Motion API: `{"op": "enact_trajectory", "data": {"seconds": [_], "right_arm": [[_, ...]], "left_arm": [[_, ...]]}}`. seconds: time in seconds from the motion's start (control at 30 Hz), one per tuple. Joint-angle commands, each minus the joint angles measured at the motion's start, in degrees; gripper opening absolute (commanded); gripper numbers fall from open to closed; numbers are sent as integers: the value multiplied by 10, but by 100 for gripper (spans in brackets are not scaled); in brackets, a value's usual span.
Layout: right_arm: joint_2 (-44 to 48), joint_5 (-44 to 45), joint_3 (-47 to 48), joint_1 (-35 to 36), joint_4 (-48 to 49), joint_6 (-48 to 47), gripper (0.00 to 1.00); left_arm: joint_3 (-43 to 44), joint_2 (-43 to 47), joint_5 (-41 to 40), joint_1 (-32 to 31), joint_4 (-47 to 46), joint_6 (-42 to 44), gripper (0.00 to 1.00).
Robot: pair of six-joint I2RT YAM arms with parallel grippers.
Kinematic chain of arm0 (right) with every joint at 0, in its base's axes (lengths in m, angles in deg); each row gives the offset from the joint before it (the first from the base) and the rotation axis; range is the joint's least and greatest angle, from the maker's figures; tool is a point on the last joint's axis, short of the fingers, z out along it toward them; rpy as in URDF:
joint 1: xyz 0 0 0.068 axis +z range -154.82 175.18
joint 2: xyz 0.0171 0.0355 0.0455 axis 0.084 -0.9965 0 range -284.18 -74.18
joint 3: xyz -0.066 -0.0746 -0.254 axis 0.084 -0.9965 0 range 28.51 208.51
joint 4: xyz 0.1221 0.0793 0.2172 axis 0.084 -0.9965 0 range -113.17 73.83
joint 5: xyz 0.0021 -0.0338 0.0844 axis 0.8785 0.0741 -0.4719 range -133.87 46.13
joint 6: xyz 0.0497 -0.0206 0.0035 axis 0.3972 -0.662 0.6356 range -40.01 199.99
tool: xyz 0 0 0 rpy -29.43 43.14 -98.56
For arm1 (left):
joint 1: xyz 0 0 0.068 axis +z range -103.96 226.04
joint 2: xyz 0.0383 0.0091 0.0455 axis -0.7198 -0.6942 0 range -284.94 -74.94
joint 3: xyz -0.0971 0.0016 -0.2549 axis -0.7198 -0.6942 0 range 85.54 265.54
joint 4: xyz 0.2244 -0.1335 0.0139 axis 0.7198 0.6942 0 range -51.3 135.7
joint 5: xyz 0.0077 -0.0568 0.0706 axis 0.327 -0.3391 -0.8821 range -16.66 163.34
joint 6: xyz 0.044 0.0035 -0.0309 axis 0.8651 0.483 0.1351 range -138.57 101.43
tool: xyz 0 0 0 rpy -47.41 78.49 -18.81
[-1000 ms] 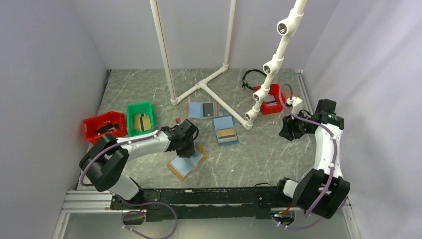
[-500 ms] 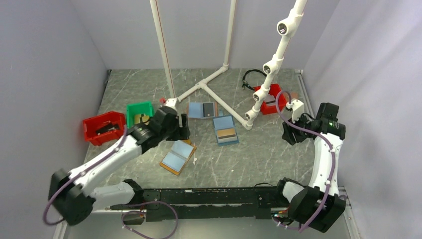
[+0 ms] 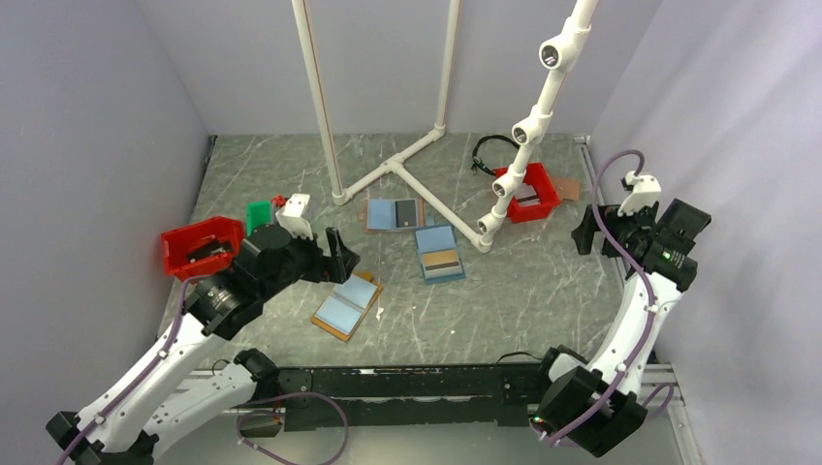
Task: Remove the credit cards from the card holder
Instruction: Reset both arms
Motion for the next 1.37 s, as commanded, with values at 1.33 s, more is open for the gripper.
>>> {"op": "enact_trajectory", "data": {"seconds": [1.33], "right_arm": [[40, -159, -51, -13, 219, 324, 100]], "left_arm": [[188, -75, 204, 3, -190, -352, 99]]}}
